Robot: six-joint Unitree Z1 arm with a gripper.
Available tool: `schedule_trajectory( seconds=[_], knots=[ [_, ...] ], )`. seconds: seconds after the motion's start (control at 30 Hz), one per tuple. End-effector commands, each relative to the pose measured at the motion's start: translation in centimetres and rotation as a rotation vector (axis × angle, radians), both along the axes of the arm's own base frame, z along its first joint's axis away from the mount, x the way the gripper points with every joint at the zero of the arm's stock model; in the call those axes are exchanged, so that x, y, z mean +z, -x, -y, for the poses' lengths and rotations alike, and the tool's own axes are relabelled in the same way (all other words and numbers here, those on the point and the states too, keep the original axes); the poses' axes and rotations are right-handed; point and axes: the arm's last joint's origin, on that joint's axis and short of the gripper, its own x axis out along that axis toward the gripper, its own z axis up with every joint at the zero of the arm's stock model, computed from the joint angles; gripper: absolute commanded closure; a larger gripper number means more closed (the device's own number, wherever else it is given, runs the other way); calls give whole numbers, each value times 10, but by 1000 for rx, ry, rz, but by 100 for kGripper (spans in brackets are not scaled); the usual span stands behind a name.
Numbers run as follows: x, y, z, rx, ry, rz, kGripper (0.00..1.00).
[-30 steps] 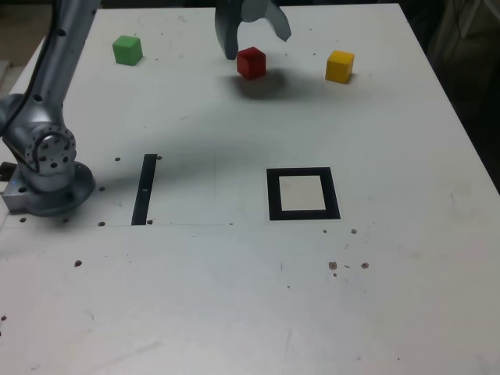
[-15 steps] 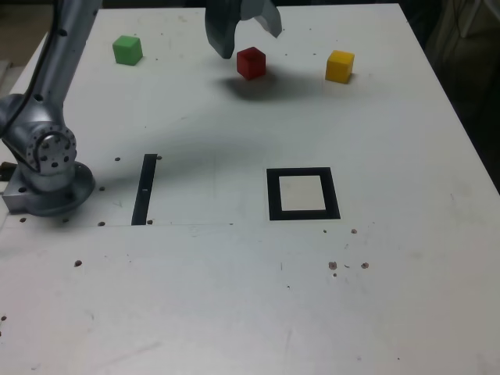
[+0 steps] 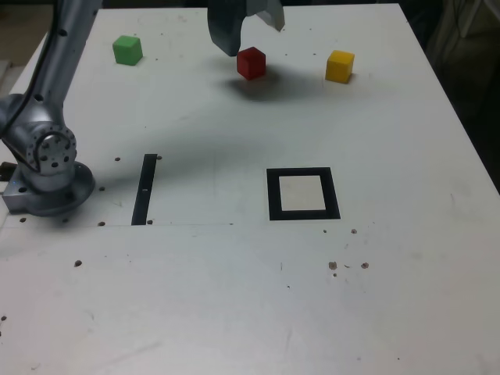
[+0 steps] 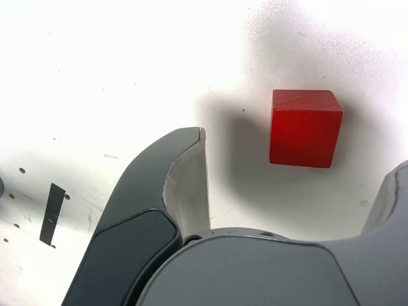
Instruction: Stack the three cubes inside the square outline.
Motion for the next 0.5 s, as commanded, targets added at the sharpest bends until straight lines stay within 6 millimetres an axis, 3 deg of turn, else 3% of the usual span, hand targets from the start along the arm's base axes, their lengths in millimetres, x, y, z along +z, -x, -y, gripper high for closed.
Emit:
schedule_trajectory(
  seconds=[0.0,0.47],
  knots=[
    [-7,-1,-2,-1,17,-15,5],
    [-41,-9,-16,-3,42,-40,6]
  ],
)
